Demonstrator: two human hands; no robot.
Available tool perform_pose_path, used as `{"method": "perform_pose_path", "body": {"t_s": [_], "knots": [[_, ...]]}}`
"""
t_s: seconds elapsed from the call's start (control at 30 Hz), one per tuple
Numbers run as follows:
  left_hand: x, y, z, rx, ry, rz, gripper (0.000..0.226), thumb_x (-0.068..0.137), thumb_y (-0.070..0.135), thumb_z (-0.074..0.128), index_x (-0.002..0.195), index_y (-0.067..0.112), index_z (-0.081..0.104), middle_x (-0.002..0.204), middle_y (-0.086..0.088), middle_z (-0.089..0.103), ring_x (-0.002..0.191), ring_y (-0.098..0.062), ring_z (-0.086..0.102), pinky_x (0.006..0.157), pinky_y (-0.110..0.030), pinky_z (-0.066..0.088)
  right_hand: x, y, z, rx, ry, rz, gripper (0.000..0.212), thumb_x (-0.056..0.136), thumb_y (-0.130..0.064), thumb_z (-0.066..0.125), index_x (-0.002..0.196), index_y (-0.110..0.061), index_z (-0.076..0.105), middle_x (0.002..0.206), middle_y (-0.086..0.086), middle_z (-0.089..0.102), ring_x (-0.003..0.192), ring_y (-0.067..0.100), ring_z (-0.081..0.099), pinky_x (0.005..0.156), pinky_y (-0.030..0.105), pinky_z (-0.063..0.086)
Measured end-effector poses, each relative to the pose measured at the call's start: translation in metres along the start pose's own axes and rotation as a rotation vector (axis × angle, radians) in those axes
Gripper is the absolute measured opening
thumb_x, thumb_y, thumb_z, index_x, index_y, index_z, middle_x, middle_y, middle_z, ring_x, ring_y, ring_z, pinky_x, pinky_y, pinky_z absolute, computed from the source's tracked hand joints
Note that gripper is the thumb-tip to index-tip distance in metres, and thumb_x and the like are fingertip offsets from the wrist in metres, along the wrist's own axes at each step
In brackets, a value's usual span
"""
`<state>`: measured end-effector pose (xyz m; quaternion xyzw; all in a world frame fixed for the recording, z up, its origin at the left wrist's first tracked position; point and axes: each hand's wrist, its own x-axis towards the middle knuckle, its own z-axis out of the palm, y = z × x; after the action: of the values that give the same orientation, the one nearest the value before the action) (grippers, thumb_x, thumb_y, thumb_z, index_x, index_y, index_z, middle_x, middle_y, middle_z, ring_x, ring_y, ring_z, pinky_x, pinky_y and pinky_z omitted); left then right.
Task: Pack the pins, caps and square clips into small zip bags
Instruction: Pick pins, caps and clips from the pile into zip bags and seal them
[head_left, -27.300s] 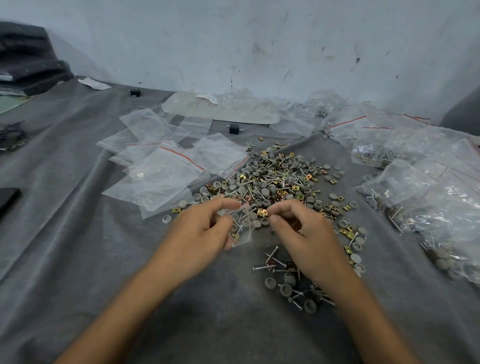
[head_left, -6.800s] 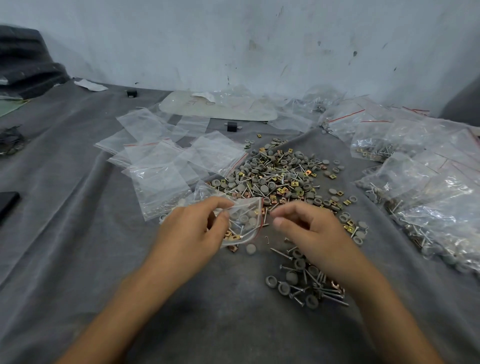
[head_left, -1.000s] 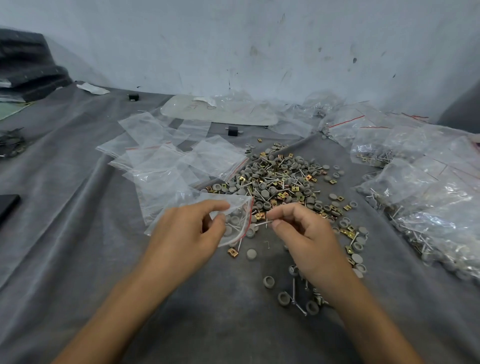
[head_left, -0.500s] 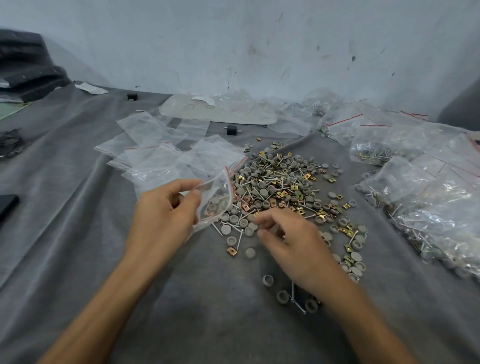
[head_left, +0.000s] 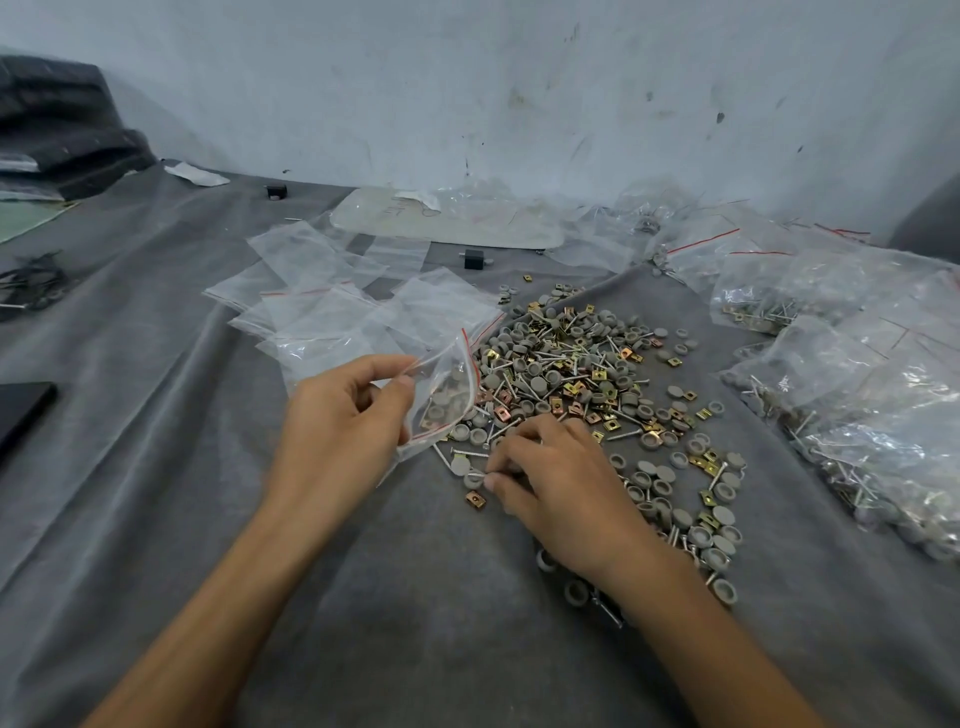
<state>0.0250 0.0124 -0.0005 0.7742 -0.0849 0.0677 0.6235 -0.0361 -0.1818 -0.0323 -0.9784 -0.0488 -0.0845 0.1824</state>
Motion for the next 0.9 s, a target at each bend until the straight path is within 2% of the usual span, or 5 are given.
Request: {"method": "perform_pose_path", "body": {"t_s": [0.27,0.4,0.47,0.67,0.9], "knots": [[-0.004,-0.005,0.003,0.057,-0.086,0.065,0.018,0.098,0.023,0.064,0.093,0.038,0.073,0.053,0.001,0.063,0.044,-0.002,0.049,0.054,-0.027,0.041,-0.011,0.005,-0.006,-0.011,0.049,0.045,0.013,0.104,-0.039,0.046,0.105,-0.030,0.056,0.110,-0.013,0.054,0.104,0.011,0.042,0.094,0.034,0.041],[-0.010,-0.007,0.009,0.154,-0.153,0.135,0.013,0.089,0.042,0.058,0.091,0.047,0.070,0.052,0.003,0.063,0.047,-0.007,0.056,0.056,-0.034,0.045,-0.018,0.013,-0.019,0.295,0.183,0.105,0.012,0.103,-0.041,0.047,0.096,-0.035,0.054,0.076,-0.011,0.059,0.071,0.005,0.054,0.060,0.026,0.044],[-0.014,-0.009,0.013,0.199,-0.208,0.167,0.012,0.092,0.039,0.062,0.092,0.049,0.068,0.055,0.000,0.064,0.052,-0.014,0.060,0.060,-0.040,0.051,-0.020,0.012,-0.023,0.422,0.236,0.107,0.011,0.101,-0.040,0.051,0.093,-0.037,0.057,0.074,-0.009,0.061,0.063,0.007,0.056,0.052,0.022,0.041],[-0.020,-0.010,0.020,0.294,-0.276,0.217,0.023,0.098,0.027,0.066,0.094,0.050,0.066,0.057,0.005,0.065,0.053,-0.012,0.061,0.060,-0.045,0.054,-0.020,0.000,-0.018,0.619,0.214,0.087,0.010,0.097,-0.021,0.066,0.096,-0.029,0.071,0.078,-0.018,0.068,0.065,-0.003,0.063,0.058,0.008,0.042],[-0.020,-0.011,0.023,0.218,-0.305,0.219,0.012,0.092,0.040,0.060,0.092,0.051,0.066,0.055,0.003,0.065,0.050,-0.011,0.060,0.057,-0.039,0.051,-0.019,-0.004,-0.017,0.750,0.092,0.075,0.022,0.097,-0.018,0.067,0.112,-0.033,0.068,0.097,-0.017,0.073,0.090,0.003,0.070,0.072,0.016,0.054]]}}
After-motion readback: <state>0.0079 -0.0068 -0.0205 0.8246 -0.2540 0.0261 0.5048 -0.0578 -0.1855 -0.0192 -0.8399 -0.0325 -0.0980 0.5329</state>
